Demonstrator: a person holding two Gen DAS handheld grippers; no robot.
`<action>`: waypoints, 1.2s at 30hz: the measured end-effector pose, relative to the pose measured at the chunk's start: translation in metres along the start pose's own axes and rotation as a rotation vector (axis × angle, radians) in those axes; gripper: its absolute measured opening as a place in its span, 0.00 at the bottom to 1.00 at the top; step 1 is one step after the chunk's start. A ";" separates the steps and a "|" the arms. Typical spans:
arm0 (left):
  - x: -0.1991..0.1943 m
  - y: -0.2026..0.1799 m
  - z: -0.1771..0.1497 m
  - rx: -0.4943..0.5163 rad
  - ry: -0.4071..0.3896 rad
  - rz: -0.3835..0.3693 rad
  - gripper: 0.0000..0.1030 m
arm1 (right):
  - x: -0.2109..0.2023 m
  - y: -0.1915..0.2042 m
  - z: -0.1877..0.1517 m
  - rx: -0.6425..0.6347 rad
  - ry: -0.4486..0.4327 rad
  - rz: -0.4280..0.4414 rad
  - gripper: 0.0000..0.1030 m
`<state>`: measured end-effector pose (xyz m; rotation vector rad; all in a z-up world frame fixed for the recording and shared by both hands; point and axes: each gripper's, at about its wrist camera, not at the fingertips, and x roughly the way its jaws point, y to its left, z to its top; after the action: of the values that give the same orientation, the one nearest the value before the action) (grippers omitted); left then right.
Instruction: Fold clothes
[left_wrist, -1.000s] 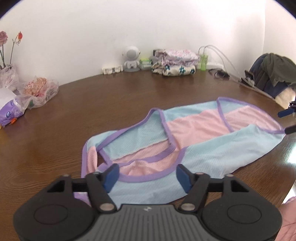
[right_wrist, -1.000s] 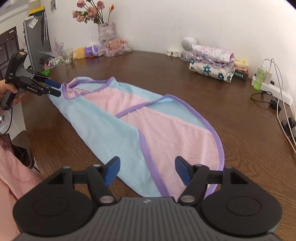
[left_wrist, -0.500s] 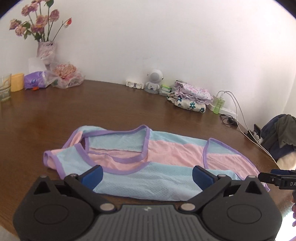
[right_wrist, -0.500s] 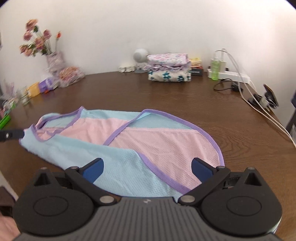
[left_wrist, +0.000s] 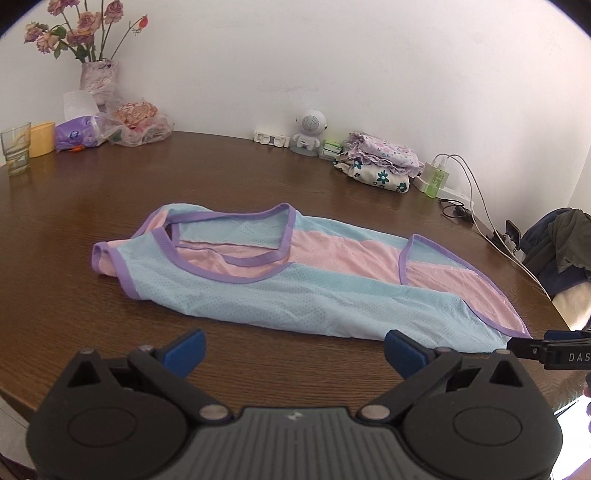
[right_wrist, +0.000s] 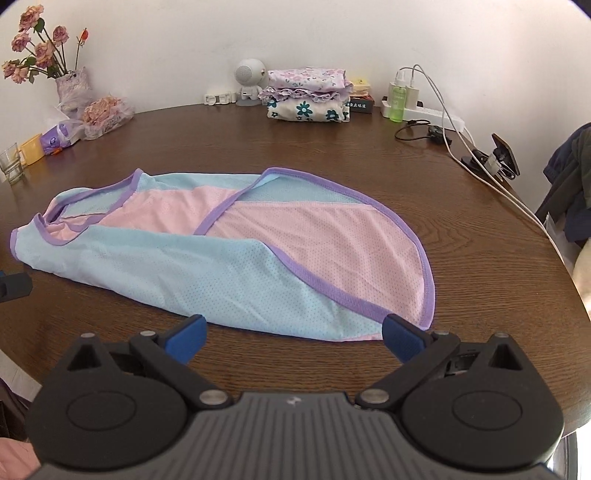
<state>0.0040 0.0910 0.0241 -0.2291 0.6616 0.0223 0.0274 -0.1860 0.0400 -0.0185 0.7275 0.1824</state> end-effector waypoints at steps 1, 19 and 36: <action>-0.001 0.002 0.000 -0.003 -0.005 0.002 1.00 | -0.002 -0.002 0.000 0.010 -0.003 0.003 1.00; 0.058 -0.010 0.164 0.547 -0.042 0.026 1.00 | 0.011 -0.057 0.135 -0.329 -0.090 0.113 1.00; 0.223 -0.037 0.192 0.821 0.337 -0.172 0.66 | 0.201 0.010 0.195 -0.671 0.346 0.402 0.71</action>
<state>0.3005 0.0855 0.0421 0.5144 0.9302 -0.4549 0.3012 -0.1289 0.0532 -0.5574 0.9825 0.8172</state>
